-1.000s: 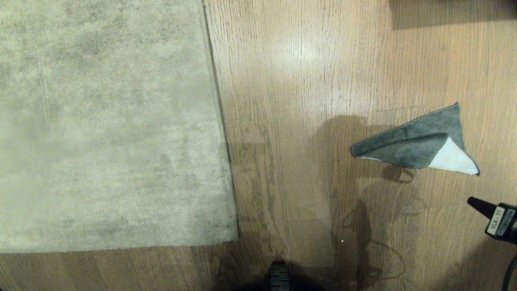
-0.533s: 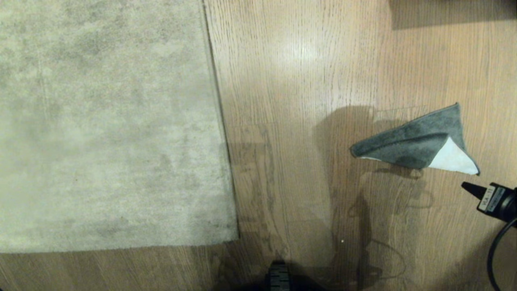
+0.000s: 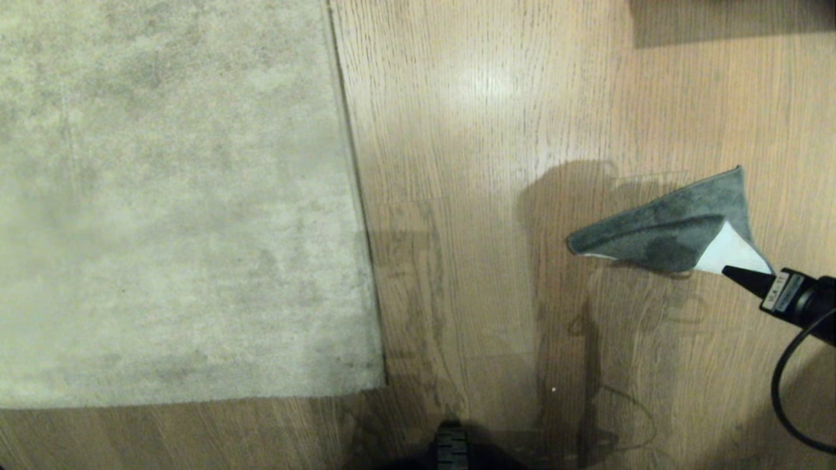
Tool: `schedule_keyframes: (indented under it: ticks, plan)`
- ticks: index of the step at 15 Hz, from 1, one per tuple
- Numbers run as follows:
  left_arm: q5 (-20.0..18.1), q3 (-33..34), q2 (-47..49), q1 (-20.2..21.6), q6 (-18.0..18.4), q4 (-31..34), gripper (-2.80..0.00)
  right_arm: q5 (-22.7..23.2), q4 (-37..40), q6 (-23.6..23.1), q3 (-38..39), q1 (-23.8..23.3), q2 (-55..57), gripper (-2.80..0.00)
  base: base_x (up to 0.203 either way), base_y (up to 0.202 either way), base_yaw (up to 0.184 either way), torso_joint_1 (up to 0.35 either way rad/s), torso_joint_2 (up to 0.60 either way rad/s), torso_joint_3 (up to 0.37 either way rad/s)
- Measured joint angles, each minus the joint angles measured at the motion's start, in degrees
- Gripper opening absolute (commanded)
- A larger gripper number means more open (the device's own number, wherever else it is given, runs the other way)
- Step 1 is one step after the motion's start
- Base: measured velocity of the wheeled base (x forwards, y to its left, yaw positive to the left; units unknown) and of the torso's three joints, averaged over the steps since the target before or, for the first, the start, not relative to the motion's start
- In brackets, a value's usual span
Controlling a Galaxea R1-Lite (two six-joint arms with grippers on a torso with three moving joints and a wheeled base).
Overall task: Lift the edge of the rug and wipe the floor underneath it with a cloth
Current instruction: Pick up the rag
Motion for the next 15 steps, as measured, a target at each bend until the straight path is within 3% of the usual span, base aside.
schedule_keyframes:
  ticks: [9,15]
  plan:
    - [0.0,0.0,0.0,0.0,0.02,-0.01,-2.8,-0.01,-0.31,-0.04,-3.25,0.11,4.62,0.0,0.0,0.0,0.0,0.0,0.0,0.0]
    - [0.0,0.0,0.0,0.0,0.02,-0.01,-2.8,0.02,0.15,0.25,-9.89,0.48,9.49,0.0,0.0,0.0,0.0,0.0,0.0,0.0]
